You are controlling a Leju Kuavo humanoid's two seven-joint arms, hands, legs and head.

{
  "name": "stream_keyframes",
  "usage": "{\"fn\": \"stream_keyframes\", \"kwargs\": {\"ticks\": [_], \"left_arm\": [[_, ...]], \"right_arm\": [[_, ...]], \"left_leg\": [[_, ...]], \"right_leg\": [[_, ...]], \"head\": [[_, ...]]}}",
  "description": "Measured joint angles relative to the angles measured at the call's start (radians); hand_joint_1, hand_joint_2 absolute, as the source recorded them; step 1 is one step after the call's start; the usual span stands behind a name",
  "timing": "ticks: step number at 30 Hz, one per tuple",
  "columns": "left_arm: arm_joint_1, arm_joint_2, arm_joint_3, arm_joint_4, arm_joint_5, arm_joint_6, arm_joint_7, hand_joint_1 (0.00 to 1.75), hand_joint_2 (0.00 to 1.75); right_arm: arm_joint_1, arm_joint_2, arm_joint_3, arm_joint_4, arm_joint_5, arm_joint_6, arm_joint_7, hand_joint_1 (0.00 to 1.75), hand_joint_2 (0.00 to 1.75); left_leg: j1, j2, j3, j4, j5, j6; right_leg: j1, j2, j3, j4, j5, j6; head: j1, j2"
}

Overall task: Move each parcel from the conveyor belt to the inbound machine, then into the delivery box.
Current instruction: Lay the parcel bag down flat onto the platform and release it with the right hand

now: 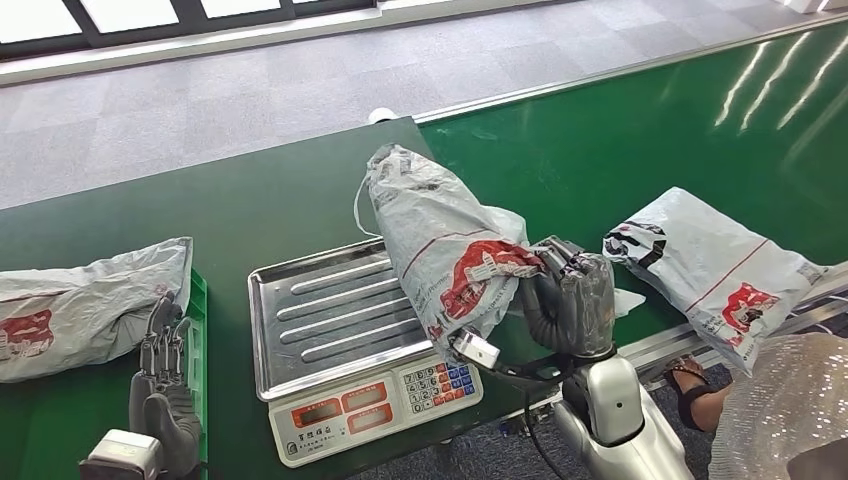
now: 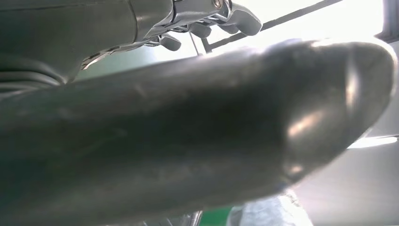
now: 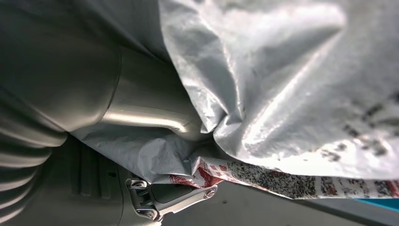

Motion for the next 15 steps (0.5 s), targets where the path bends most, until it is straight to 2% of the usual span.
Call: {"fn": "stream_keyframes", "kwargs": {"ticks": [3,6,8,12,15], "left_arm": [[-0.015,-0.009,0.000,0.008,0.002,-0.012,0.007,0.00,0.00],[-0.040,-0.019,0.000,0.021,0.006,-0.027,0.014,0.00,0.00],[-0.051,-0.024,0.000,0.032,0.009,-0.034,0.015,0.00,0.00],[-0.063,-0.030,0.000,0.051,0.012,-0.040,0.014,0.00,0.00],[-0.068,-0.031,0.000,0.063,0.015,-0.045,0.011,0.00,0.00]], "right_arm": [[-0.086,-0.037,0.061,0.034,0.001,0.036,0.090,1.75,1.75],[-0.186,-0.078,0.187,0.089,0.001,0.074,0.191,1.75,1.75],[-0.233,-0.090,0.269,0.129,0.001,0.086,0.216,1.75,1.75],[-0.292,-0.097,0.375,0.193,0.002,0.097,0.212,1.75,1.75],[-0.321,-0.080,0.416,0.243,-0.002,0.114,0.124,1.75,1.75]], "left_leg": [[0.000,0.001,-0.005,0.000,0.000,0.000],[0.000,0.002,0.000,0.000,0.001,0.001],[0.000,0.002,0.002,0.001,0.003,0.000],[0.000,0.001,0.002,0.001,0.003,0.000],[0.000,0.002,0.001,0.001,0.003,0.000]], "right_leg": [[0.000,0.000,0.001,0.000,0.000,0.000],[0.000,0.001,0.000,0.000,0.002,0.000],[0.000,0.001,-0.001,0.000,0.003,0.000],[0.000,0.000,-0.001,0.000,0.003,0.000],[0.000,0.001,-0.002,0.000,0.003,0.000]], "head": [[0.000,0.000],[0.000,0.000],[0.000,0.000],[0.000,0.000],[0.000,0.000]]}}
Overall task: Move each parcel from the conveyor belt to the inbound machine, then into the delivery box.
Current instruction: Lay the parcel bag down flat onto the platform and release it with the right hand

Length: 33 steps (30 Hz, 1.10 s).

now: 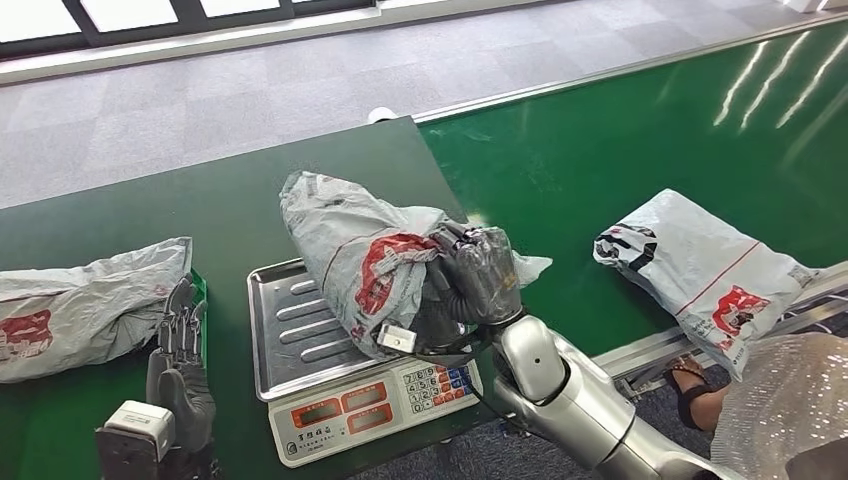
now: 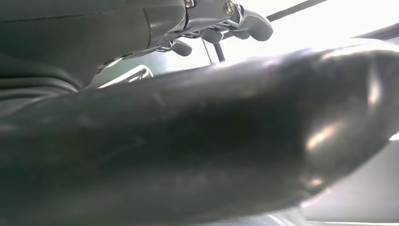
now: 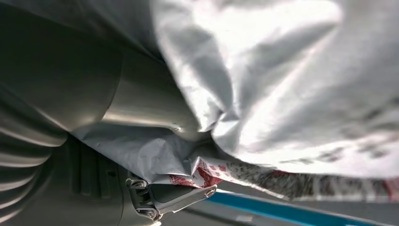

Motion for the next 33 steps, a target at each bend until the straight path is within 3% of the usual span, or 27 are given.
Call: {"fn": "stream_keyframes", "kwargs": {"ticks": [3,7,12,21,25,30,33], "left_arm": [[-0.007,0.000,0.000,0.012,0.003,-0.002,-0.003,0.00,0.00],[-0.013,0.000,0.000,0.022,0.003,-0.002,-0.006,0.00,0.00],[-0.018,0.000,0.000,0.025,0.004,-0.002,-0.006,0.00,0.00],[-0.018,0.000,0.003,0.024,0.004,0.010,0.001,0.00,0.00],[-0.015,0.000,0.004,0.024,0.001,0.011,0.001,0.00,0.00],[-0.012,0.000,0.004,0.023,-0.016,0.022,0.004,0.00,0.00],[-0.010,0.000,0.004,0.022,-0.021,0.028,0.004,0.00,0.00]], "right_arm": [[-0.017,0.048,0.018,0.059,-0.025,0.025,-0.109,1.75,1.75],[-0.035,0.106,0.049,0.118,-0.093,0.081,-0.174,1.75,1.75],[-0.045,0.154,0.080,0.155,-0.123,0.114,-0.188,1.75,1.75],[-0.074,0.181,0.121,0.190,-0.167,0.226,-0.207,1.71,1.75],[-0.085,0.183,0.133,0.222,-0.199,0.248,-0.211,0.00,1.75],[-0.088,0.185,0.139,0.254,-0.244,0.248,-0.221,0.00,1.75],[-0.088,0.186,0.139,0.262,-0.252,0.244,-0.221,0.00,0.44]], "left_leg": [[0.000,0.000,0.000,0.000,0.000,0.000],[0.000,0.000,0.000,0.000,0.000,0.000],[0.000,0.000,0.000,0.000,0.000,0.000],[0.000,0.000,-0.001,0.000,0.000,0.000],[0.000,0.000,-0.001,0.000,0.000,0.000],[0.000,0.000,-0.001,0.000,0.000,0.000],[0.000,0.000,-0.001,0.000,0.000,0.000]], "right_leg": [[0.000,0.000,0.000,0.000,0.000,0.000],[0.000,0.000,0.000,0.000,0.000,0.000],[0.000,0.000,0.000,0.000,0.000,0.000],[0.000,-0.001,0.000,0.000,0.000,0.000],[0.000,-0.001,0.000,0.000,0.000,0.000],[0.000,-0.001,0.000,0.000,0.000,0.000],[0.000,-0.001,0.000,0.000,0.000,0.000]], "head": [[0.000,0.000],[0.000,0.000],[0.000,0.000],[0.000,0.000],[0.000,0.000],[0.000,0.000],[0.000,0.000]]}}
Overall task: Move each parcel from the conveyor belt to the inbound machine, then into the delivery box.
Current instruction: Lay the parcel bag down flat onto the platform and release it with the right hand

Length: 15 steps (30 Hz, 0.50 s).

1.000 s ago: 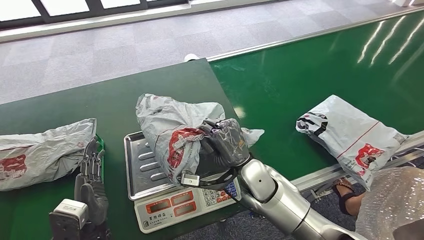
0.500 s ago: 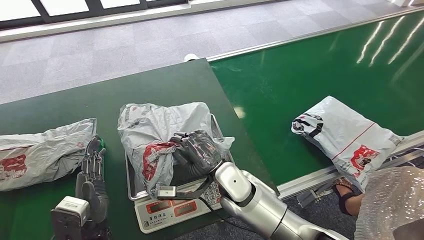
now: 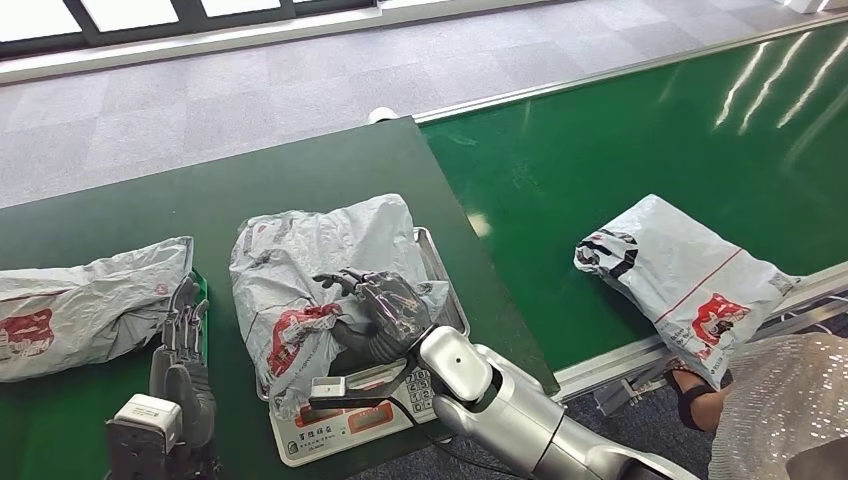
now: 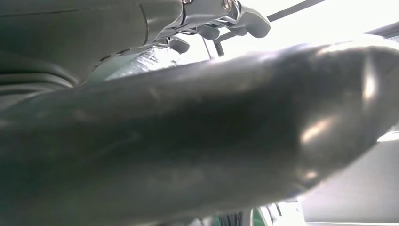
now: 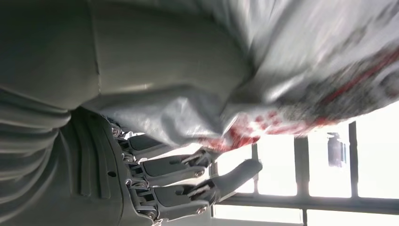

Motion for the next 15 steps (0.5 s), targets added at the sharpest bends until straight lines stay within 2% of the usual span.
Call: {"fn": "stream_keyframes", "kwargs": {"ticks": [1,4,7,10,12,15], "left_arm": [[0.000,0.000,0.000,0.000,0.000,0.001,0.000,0.00,0.00],[0.003,0.000,0.000,-0.004,0.000,0.007,-0.001,0.00,0.00],[0.015,0.000,0.002,-0.018,-0.004,0.045,-0.019,0.00,0.00],[0.031,-0.003,0.008,-0.043,-0.042,0.172,-0.054,0.00,0.00],[0.035,-0.006,0.010,-0.059,-0.066,0.272,-0.064,0.00,0.00],[0.028,-0.003,0.007,-0.071,-0.096,0.316,-0.059,0.00,0.00]], "right_arm": [[0.000,0.000,0.000,0.002,-0.003,-0.001,-0.001,0.00,0.00],[0.004,0.001,0.000,0.004,-0.066,-0.023,-0.035,0.00,0.00],[0.039,-0.001,-0.013,-0.033,-0.262,-0.064,-0.138,0.00,0.00],[0.119,-0.008,-0.058,-0.124,-0.481,-0.069,-0.248,0.00,0.00],[0.181,-0.013,-0.100,-0.192,-0.576,-0.059,-0.303,0.00,0.00],[0.265,-0.016,-0.156,-0.279,-0.684,-0.032,-0.373,0.00,0.00]], "left_leg": [[0.000,0.000,0.000,0.000,0.000,0.000],[0.000,0.000,0.000,0.000,0.000,0.000],[0.000,0.000,0.000,0.000,0.000,0.000],[0.000,-0.001,0.000,0.000,-0.001,0.000],[0.000,-0.002,0.000,0.000,-0.002,0.000],[0.000,-0.002,0.000,0.000,-0.002,0.001]], "right_leg": [[0.000,0.000,0.000,0.000,0.000,0.000],[0.000,0.000,0.000,0.000,0.000,0.000],[0.000,0.000,-0.001,0.000,0.000,0.000],[0.000,0.000,-0.001,0.000,-0.001,0.000],[0.000,0.000,-0.001,0.000,-0.001,0.000],[0.000,0.000,-0.001,0.000,-0.002,0.000]], "head": [[0.000,0.000],[0.000,0.000],[0.000,0.000],[0.000,0.000],[0.000,0.000],[0.000,0.000]]}}
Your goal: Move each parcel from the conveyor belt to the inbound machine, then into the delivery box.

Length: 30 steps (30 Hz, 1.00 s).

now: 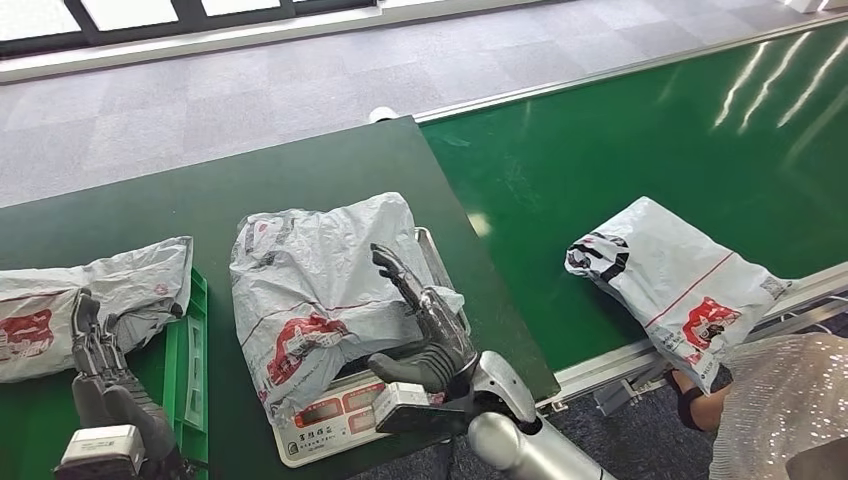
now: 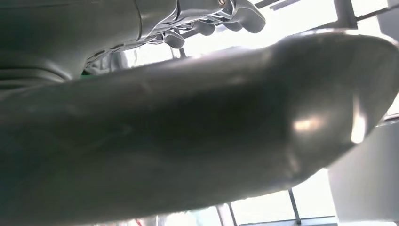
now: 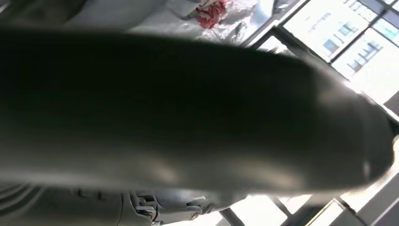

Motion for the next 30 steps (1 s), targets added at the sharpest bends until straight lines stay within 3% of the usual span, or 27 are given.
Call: {"fn": "stream_keyframes", "kwargs": {"ticks": [1,3,5,6,7,9,10,13,16,23,30], "left_arm": [[-0.006,0.002,-0.001,-0.002,-0.015,-0.005,0.006,0.00,0.00],[-0.020,0.006,-0.003,-0.007,-0.041,-0.024,0.025,0.00,0.87],[-0.038,0.009,-0.006,-0.012,-0.061,-0.052,0.050,0.00,1.75],[-0.047,0.010,-0.008,-0.014,-0.069,-0.065,0.063,0.00,1.31],[-0.056,0.012,-0.010,-0.015,-0.076,-0.077,0.073,0.00,1.31],[-0.078,0.015,-0.015,-0.018,-0.090,-0.105,0.087,0.00,1.31],[-0.092,0.017,-0.019,-0.018,-0.100,-0.120,0.094,0.00,1.75],[-0.143,0.025,-0.036,-0.009,-0.164,-0.167,0.126,0.00,1.75],[-0.237,0.038,-0.077,0.059,-0.275,-0.226,0.180,0.00,1.75],[-0.586,0.037,-0.248,0.486,-0.420,-0.359,0.216,0.00,1.75],[-0.743,0.015,-0.383,0.740,-0.454,-0.431,0.209,0.00,1.75]], "right_arm": [[0.026,0.000,-0.018,-0.028,-0.030,0.010,-0.022,0.00,0.00],[0.077,0.000,-0.052,-0.085,-0.084,0.036,-0.065,0.00,0.00],[0.124,0.002,-0.084,-0.144,-0.145,0.062,-0.117,0.00,0.87],[0.144,0.003,-0.101,-0.174,-0.178,0.070,-0.150,0.00,1.31],[0.161,0.005,-0.117,-0.204,-0.210,0.075,-0.181,0.00,1.75],[0.197,0.007,-0.151,-0.273,-0.293,0.100,-0.247,0.00,1.75],[0.214,0.010,-0.169,-0.309,-0.340,0.123,-0.274,0.00,1.75],[0.247,0.028,-0.231,-0.397,-0.434,0.184,-0.316,0.00,1.75],[0.268,0.048,-0.286,-0.441,-0.434,0.208,-0.308,0.00,1.75],[0.294,0.054,-0.315,-0.454,-0.391,0.208,-0.314,0.00,1.75],[0.293,0.054,-0.326,-0.453,-0.390,0.223,-0.312,0.00,1.75]], "left_leg": [[0.000,0.000,0.000,0.000,0.000,0.000],[0.000,0.000,0.000,0.000,0.000,0.000],[0.000,0.000,0.000,0.000,0.000,0.000],[0.000,0.000,0.000,0.000,0.000,0.000],[0.000,0.001,0.000,0.000,0.000,0.000],[0.000,0.001,0.001,0.001,0.000,0.000],[0.000,0.001,0.001,0.001,0.000,0.000],[0.000,0.002,0.001,0.001,0.000,0.000],[0.000,0.001,0.001,0.001,0.001,0.001],[0.000,0.004,0.000,0.002,0.004,0.001],[-0.001,0.005,0.000,0.002,0.004,0.001]], "right_leg": [[0.000,0.000,0.000,0.000,0.000,0.000],[0.000,0.000,0.000,0.000,0.000,0.000],[0.000,0.000,0.000,0.000,0.000,0.000],[0.000,0.000,0.000,0.000,0.000,0.000],[0.000,0.000,0.000,0.000,0.000,0.000],[0.000,0.000,0.001,0.000,0.001,0.000],[0.000,0.000,0.001,0.000,0.001,0.000],[0.000,0.000,0.001,0.000,0.001,0.000],[0.000,-0.001,0.001,0.000,0.001,0.001],[-0.001,0.003,0.000,0.000,0.007,0.002],[-0.001,0.004,-0.001,0.000,0.007,0.002]], "head": [[0.000,0.000],[0.000,0.000],[0.000,0.000],[0.000,0.000],[0.000,0.000],[0.000,0.000],[0.000,0.000],[0.000,0.000],[0.000,0.000],[0.000,0.000],[0.000,0.000]]}}
